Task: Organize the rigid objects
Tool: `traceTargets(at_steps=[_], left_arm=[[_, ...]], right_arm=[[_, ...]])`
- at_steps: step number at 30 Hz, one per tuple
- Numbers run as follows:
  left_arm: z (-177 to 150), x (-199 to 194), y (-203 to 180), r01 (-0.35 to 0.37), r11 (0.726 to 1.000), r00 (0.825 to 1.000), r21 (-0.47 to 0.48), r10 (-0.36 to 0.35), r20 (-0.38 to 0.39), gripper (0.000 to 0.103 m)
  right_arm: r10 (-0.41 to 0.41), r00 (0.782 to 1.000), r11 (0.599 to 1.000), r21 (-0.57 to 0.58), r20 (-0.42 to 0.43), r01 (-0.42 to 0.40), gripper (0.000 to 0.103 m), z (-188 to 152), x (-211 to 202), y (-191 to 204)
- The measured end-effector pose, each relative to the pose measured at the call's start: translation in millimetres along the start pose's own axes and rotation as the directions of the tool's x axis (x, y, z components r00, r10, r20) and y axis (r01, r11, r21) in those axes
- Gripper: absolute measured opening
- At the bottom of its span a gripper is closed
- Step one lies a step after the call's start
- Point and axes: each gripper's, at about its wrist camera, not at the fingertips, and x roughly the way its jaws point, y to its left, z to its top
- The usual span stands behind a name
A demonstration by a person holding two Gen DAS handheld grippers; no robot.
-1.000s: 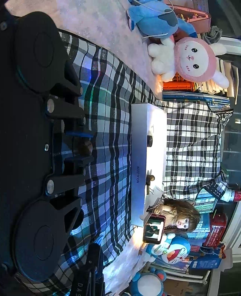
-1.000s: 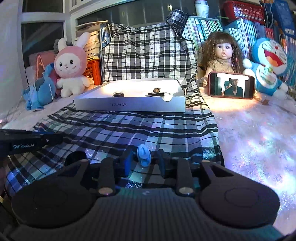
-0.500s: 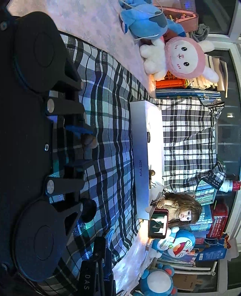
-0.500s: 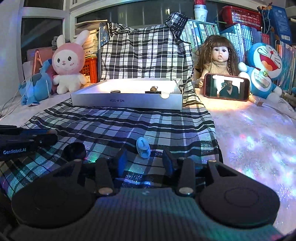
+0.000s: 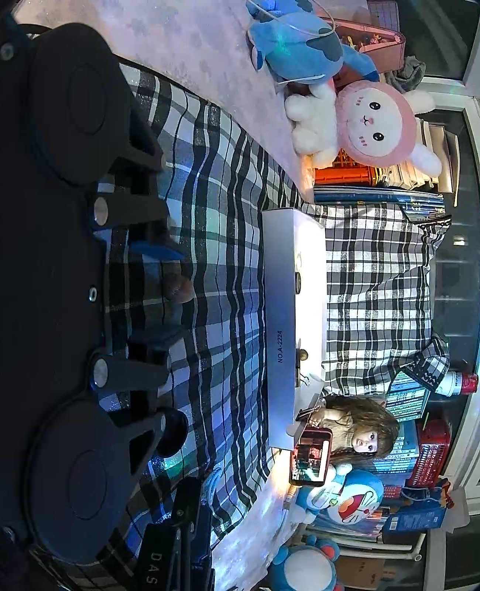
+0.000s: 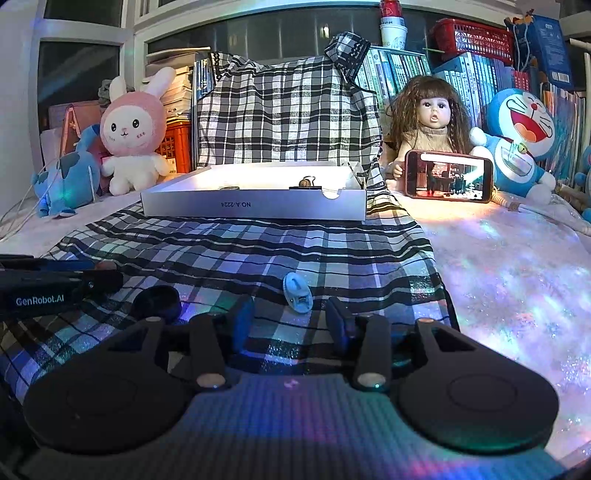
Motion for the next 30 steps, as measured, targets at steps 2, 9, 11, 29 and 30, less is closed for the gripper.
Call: traceTargets(at_steps=[2,9,11,29,30], left_arm=[[1,2,-1,0.004,1.0,1.0,-0.001,-0.004,0.0,0.025],[1,2,-6,0.013,1.0,1.0,0.001,-0.013,0.006,0.016],[0,0,-7,0.015,1.0,1.0,0.008,-0.015,0.007,0.016],[2,-6,-10,0.032,0.999,0.999,0.001,-0.032,0.016,0.016],[2,-6,-10,0.031,1.0,0.999,0.0,-0.031,0.016,0.016]], right_arm=[[-0.009,1.0,1.0,0.008,-0.007,0.009,0.06,2,3,1],[-0.026,0.999,0.999,0.019,-0.037,0.027,0.033,9,13,3],[-0.022,0.999,1.0,0.017,-0.039,0.023,0.024,10,14,4],[-0.009,1.0,0.999,0.038,-0.013,0.009,0.02,10,6,3],[-0.009,1.0,0.999,0.038,-0.011,0.009,0.02,10,6,3]])
